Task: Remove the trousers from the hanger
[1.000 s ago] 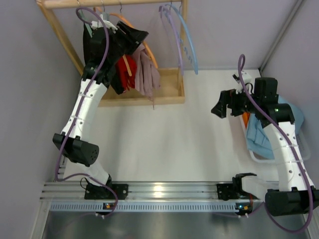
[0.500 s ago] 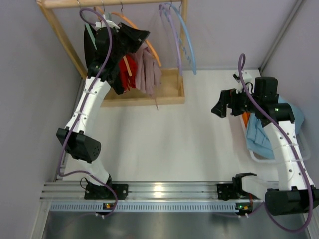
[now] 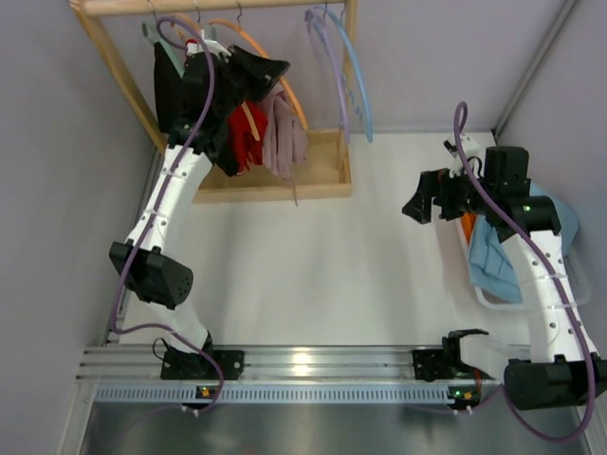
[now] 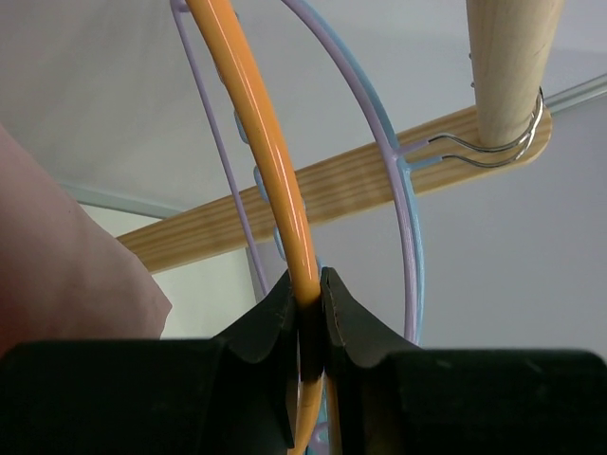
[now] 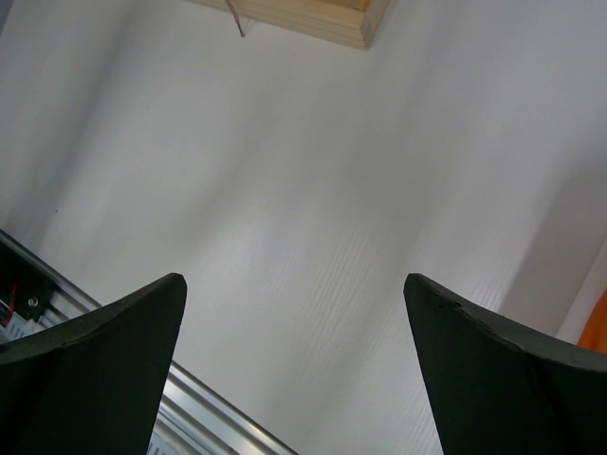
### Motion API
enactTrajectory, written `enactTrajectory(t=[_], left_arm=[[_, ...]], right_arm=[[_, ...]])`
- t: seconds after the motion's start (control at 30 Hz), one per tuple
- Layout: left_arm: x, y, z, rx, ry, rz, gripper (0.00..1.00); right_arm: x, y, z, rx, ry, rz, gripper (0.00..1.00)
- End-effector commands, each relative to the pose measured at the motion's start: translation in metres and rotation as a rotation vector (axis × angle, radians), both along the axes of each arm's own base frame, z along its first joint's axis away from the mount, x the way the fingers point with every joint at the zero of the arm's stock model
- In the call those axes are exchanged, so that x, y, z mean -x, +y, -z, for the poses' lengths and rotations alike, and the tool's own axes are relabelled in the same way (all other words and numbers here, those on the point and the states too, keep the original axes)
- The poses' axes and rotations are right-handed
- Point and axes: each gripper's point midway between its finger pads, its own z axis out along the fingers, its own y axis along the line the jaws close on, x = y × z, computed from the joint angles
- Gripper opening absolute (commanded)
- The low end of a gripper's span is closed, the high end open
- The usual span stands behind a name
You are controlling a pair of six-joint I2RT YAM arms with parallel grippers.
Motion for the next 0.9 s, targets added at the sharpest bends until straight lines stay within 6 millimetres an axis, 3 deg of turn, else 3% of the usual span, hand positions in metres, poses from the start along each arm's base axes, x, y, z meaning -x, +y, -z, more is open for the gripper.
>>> enactTrajectory(t=[0.0,0.2,0.4,0.6,0.87], left_arm=[[0.043,0.003,-0.092,0.054,-0.283,0.063,0.00],[0.066,0.000,-0.131,0.061,-0.413,0.114,0.00],[0.083,-0.003,-0.144,0.085,-0.433,0.144,0.00],[0.112,-0.012,-0.142,0.107,-0.406,0.215,0.00],[0.141,-0.024,-0.116,0.136,-0.309,0.298,0.00]], right_arm=[[-0.003,0.000,-0.027,-0.017,-0.081,-0.002,0.99],[-0.004,0.001,-0.028,-0.027,-0.080,-0.006,0.99],[-0.002,0.004,-0.034,-0.035,-0.105,-0.027,0.99],[-0.003,0.009,-0.045,-0.048,-0.163,-0.063,0.99],[-0.002,0.016,-0.067,-0.070,-0.264,-0.118,0.99]])
